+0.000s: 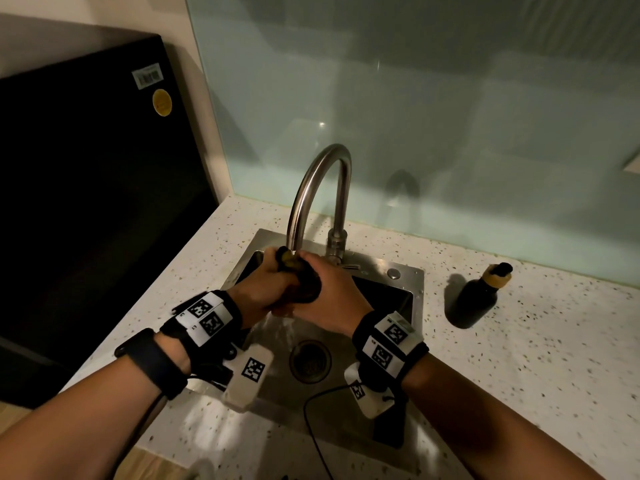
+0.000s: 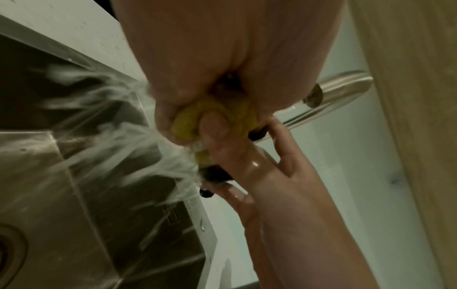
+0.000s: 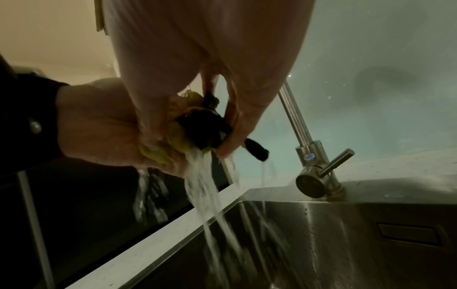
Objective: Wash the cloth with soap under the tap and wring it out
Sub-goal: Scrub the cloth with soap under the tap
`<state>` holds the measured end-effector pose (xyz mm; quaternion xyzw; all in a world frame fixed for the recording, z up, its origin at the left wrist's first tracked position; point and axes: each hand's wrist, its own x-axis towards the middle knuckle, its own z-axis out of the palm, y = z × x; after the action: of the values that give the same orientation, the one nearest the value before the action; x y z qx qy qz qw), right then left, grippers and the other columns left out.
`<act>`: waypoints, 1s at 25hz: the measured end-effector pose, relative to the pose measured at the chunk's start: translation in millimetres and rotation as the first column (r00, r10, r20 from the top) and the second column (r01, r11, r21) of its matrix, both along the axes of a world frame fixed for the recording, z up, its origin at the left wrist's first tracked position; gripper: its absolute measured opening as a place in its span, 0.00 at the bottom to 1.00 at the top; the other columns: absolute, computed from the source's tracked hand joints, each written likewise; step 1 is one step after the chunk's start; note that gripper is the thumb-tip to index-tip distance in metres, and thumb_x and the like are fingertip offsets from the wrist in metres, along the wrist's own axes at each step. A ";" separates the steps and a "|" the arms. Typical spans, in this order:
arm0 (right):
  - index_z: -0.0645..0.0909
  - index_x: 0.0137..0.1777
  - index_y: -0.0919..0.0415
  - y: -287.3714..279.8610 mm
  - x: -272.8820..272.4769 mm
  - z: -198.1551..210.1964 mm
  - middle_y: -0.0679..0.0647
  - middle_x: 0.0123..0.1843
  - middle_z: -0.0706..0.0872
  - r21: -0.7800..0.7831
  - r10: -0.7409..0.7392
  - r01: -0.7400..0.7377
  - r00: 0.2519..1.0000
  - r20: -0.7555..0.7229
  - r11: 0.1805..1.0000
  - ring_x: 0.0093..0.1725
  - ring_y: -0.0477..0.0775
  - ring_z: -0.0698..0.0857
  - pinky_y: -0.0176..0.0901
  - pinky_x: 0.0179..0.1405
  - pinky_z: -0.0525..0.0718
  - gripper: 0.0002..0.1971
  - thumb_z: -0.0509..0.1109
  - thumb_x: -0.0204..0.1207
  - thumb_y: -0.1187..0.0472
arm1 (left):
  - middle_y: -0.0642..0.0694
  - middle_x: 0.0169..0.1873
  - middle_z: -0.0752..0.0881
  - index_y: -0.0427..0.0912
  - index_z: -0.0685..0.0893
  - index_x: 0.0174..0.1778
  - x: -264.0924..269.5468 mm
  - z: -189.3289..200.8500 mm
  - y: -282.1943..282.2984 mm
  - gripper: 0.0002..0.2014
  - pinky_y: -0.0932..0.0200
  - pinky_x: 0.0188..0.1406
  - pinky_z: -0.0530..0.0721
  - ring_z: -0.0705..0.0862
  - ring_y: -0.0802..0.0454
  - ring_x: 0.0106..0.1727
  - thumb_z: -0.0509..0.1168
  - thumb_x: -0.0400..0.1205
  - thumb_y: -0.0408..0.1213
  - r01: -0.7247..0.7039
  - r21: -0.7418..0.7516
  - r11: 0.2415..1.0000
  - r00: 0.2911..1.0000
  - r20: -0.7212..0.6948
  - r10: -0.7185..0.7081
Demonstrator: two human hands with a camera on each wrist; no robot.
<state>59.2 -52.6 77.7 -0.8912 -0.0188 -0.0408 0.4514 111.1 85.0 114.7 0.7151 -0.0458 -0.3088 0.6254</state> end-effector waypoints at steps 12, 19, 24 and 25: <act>0.78 0.67 0.54 -4.5 -5.2 9.1 0.46 0.59 0.83 0.108 -0.015 0.011 0.999 0.034 0.994 0.57 0.45 0.83 0.31 0.56 0.82 0.26 0.80 0.70 0.64 | 0.31 0.61 0.86 0.43 0.78 0.67 -3.6 -1.6 5.5 0.21 0.39 0.51 0.89 0.88 0.34 0.53 0.69 0.81 0.47 -0.014 -0.081 0.997 0.993 -0.117 0.005; 0.71 0.73 0.45 -8.5 -6.4 9.9 0.44 0.63 0.82 0.232 0.088 -0.017 0.951 -0.297 0.972 0.63 0.49 0.84 0.39 0.60 0.84 0.36 0.82 0.66 0.43 | 0.33 0.50 0.86 0.37 0.74 0.65 -7.2 2.2 -2.0 0.12 0.50 0.39 0.92 0.88 0.41 0.43 0.62 0.85 0.29 -0.181 -0.092 0.979 0.983 -0.058 0.177; 0.78 0.70 0.47 -8.1 -4.3 7.9 0.44 0.62 0.86 0.271 0.021 0.025 0.986 -0.166 0.962 0.61 0.45 0.84 0.35 0.60 0.82 0.28 0.81 0.71 0.57 | 0.29 0.63 0.82 0.40 0.71 0.68 -3.0 3.6 6.5 0.19 0.29 0.63 0.82 0.85 0.31 0.61 0.68 0.83 0.34 -0.005 0.015 1.000 1.000 0.014 0.005; 0.79 0.70 0.48 -8.4 -4.2 7.6 0.43 0.60 0.86 0.235 -0.012 0.044 0.990 -0.138 0.971 0.59 0.43 0.84 0.31 0.57 0.81 0.26 0.80 0.72 0.60 | 0.32 0.63 0.82 0.43 0.71 0.69 -2.9 4.3 8.3 0.22 0.30 0.62 0.83 0.85 0.32 0.61 0.70 0.81 0.38 0.036 0.039 0.999 0.999 0.018 -0.037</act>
<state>55.0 -61.0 85.2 -0.8317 0.0294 0.0114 0.5543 108.3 93.3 119.0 0.7290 -0.0587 -0.3141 0.6054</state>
